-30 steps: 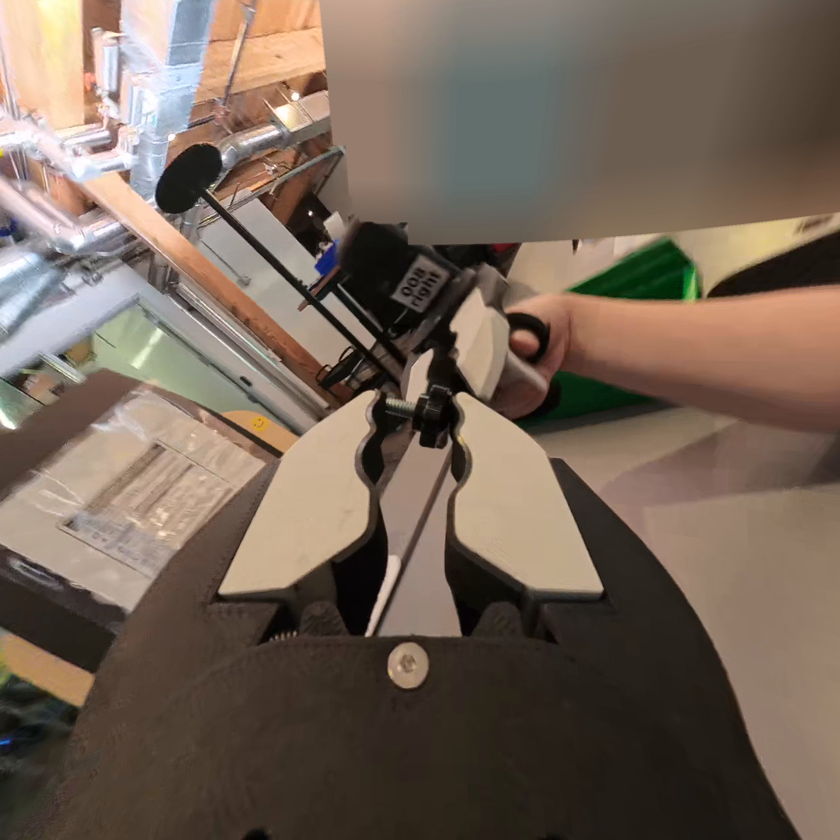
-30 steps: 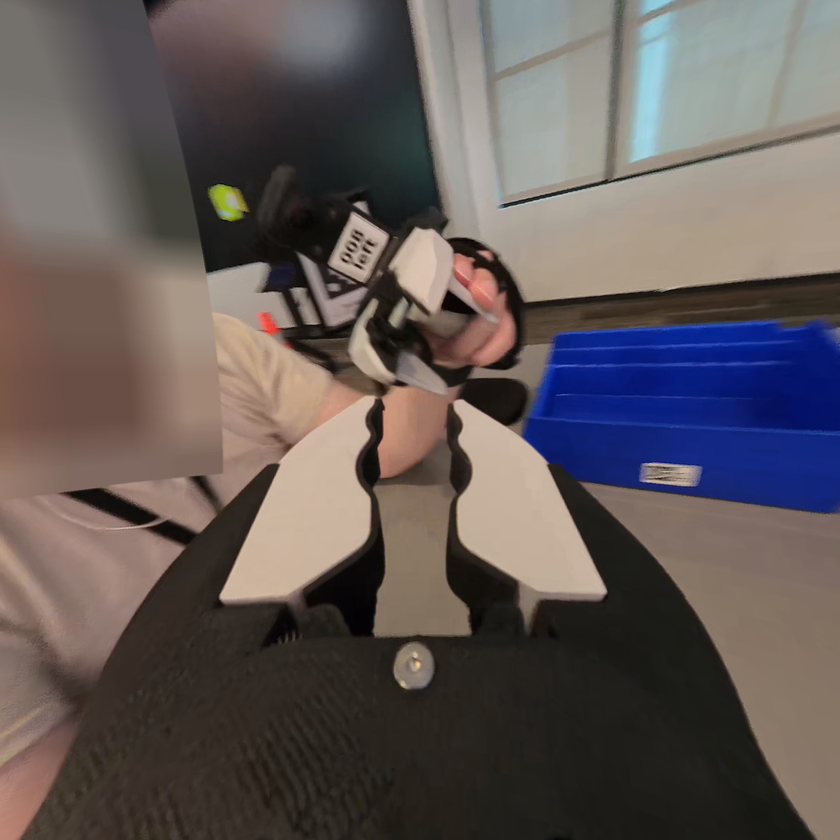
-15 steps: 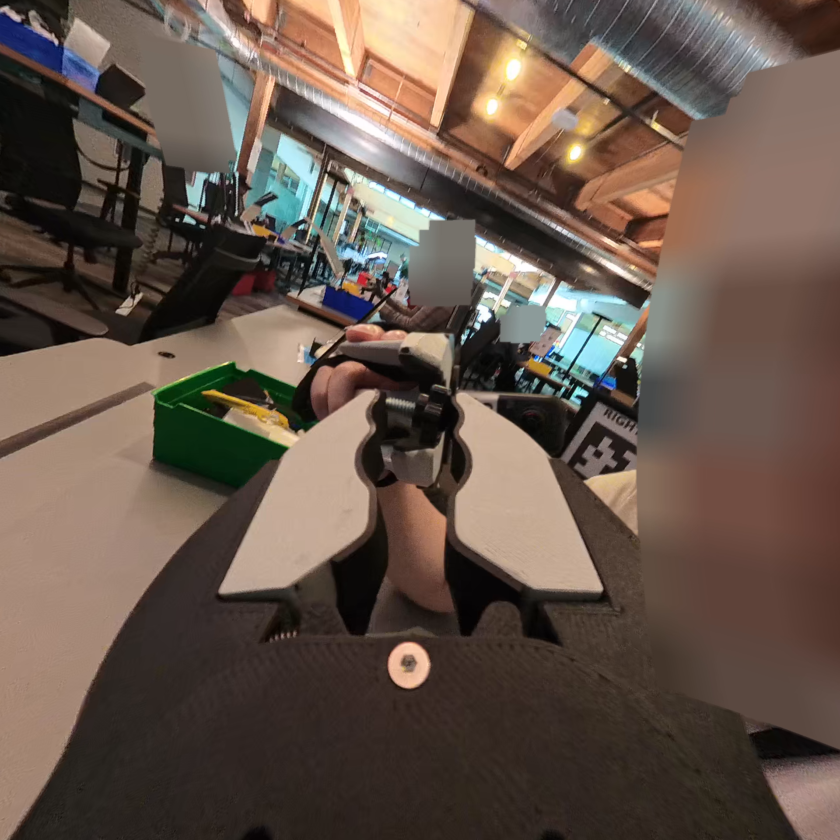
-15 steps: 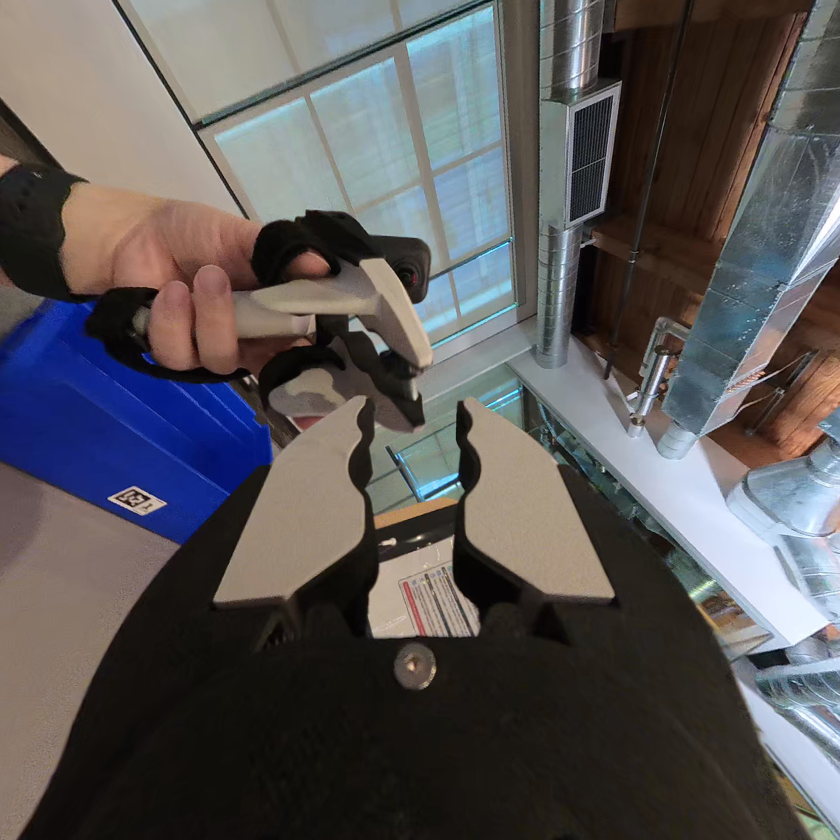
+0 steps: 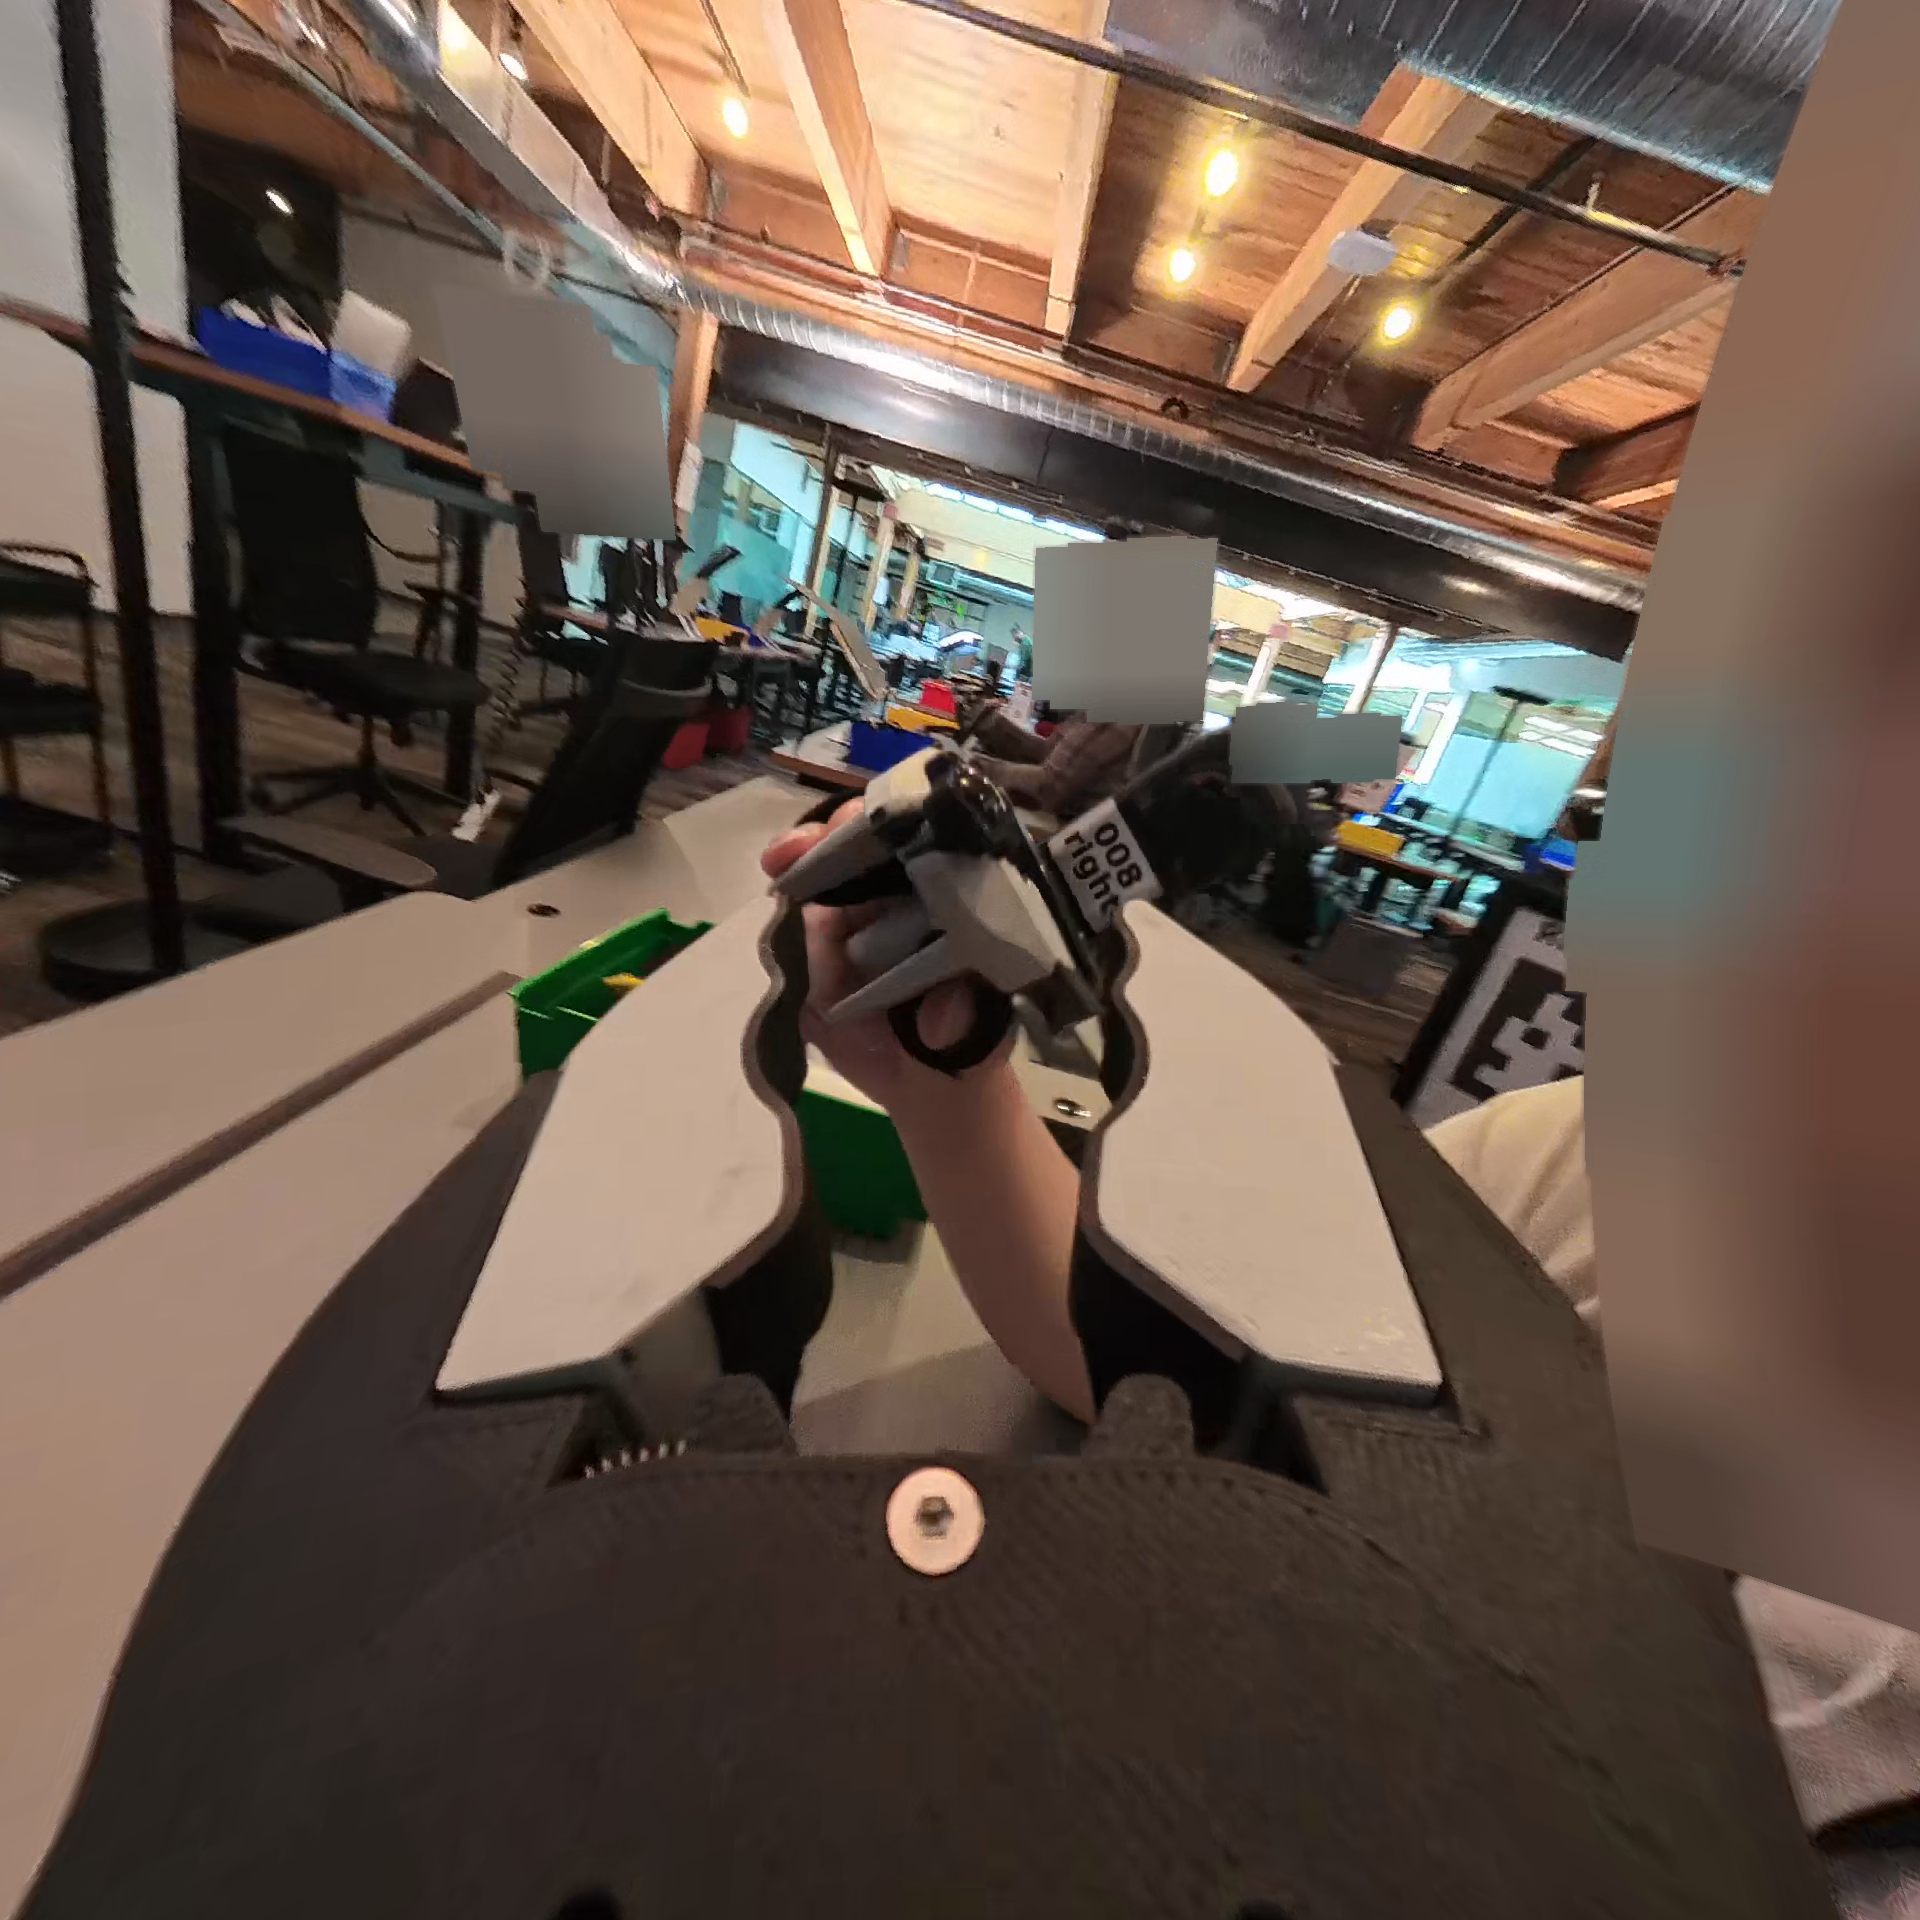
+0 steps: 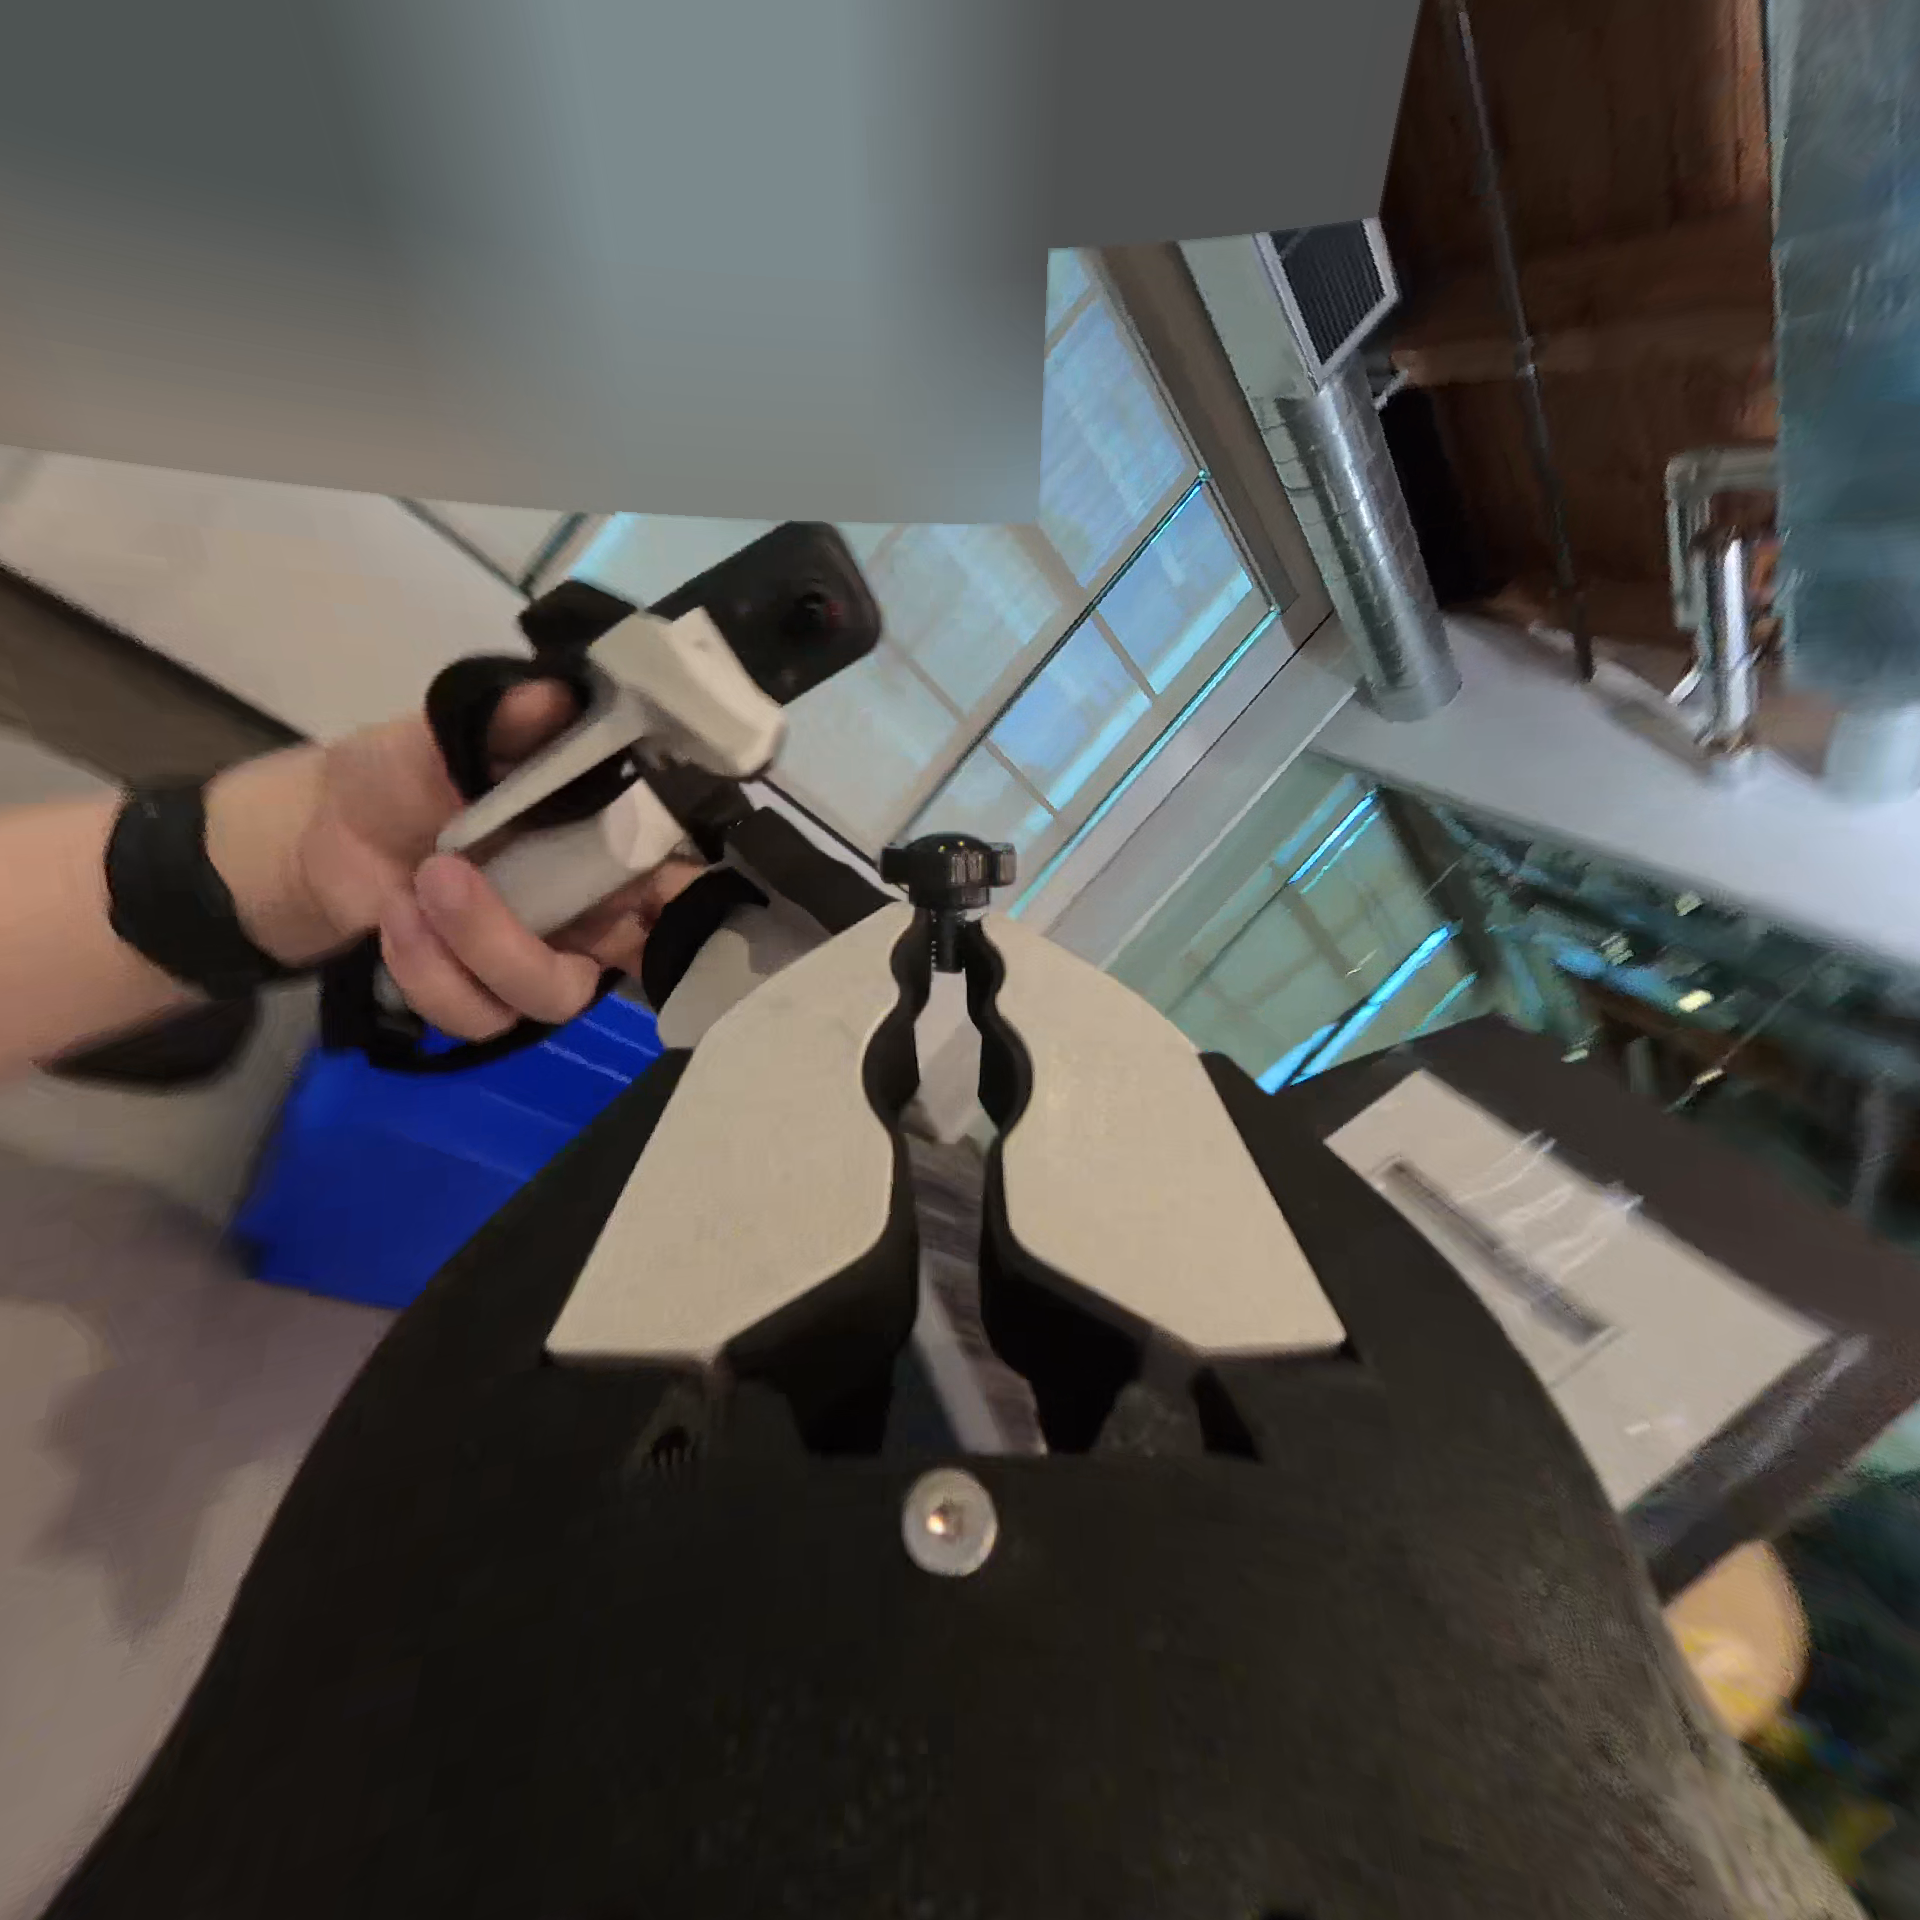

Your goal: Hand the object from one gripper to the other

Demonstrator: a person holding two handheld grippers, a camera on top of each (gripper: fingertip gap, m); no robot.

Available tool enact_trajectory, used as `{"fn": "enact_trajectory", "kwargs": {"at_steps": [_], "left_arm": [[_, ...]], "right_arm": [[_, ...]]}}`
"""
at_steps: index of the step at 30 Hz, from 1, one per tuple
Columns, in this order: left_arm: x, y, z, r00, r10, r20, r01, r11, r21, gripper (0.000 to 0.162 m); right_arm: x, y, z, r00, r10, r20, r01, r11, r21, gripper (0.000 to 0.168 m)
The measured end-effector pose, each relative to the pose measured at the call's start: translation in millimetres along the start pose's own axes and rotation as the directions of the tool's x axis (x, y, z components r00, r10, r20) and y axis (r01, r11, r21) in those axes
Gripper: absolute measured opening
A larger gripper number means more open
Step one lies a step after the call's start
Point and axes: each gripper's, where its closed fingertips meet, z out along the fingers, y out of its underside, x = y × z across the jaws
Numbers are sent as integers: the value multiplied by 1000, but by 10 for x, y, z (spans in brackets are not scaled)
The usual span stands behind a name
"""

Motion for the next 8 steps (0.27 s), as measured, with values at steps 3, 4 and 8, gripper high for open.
{"fn": "enact_trajectory", "kwargs": {"at_steps": [3, 4, 8], "left_arm": [[-135, -58, -67, 963, 215, 161, -215, 976, -17, 57], [-204, -64, -86, 916, 324, 234, -321, 946, -53, 58], [-355, -82, -120, 512, 751, 416, -694, 647, -315, 69]], "right_arm": [[61, -37, -32, 901, 411, 137, -420, 907, 40, 7], [42, -62, -42, 794, 563, 228, -583, 812, 26, 7], [89, -32, -69, 199, 880, 430, -949, 283, -140, 6]]}}
